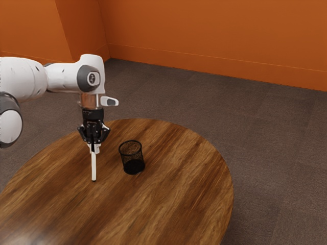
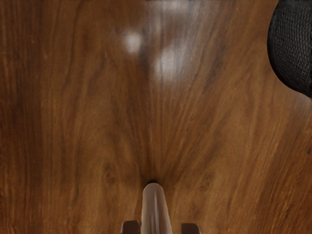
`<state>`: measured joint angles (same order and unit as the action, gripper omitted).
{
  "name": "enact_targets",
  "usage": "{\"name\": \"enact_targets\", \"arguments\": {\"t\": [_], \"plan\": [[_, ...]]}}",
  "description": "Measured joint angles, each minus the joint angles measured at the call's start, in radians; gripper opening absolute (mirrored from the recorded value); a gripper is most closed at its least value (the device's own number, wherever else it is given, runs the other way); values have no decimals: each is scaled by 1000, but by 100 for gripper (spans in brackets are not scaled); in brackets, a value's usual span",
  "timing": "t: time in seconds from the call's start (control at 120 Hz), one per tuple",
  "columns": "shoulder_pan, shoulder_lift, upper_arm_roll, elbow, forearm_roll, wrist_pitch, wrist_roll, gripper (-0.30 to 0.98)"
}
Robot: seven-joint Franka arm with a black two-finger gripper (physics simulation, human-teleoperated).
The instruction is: Take the marker out of the pen holder and place it to the left of the pen holder.
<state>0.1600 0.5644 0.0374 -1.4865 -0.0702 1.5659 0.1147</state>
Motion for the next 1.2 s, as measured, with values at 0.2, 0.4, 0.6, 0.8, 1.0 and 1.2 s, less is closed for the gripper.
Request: {"name": "enact_targets", "arguments": {"t": [0.2,0.4,0.6,0.8,1.0,1.2], "plan": [[-5,29,-2,37,-39,-2,0,-3],[-7,45,-3,58,-69,16,1,11],[3,92,1,70,-143,101,3,3],[10,151,1,70,-180,192,10,-2],[11,159,1,77,-190,228,29,31],[-9,-151,-3,26,-179,212,44,54]]}}
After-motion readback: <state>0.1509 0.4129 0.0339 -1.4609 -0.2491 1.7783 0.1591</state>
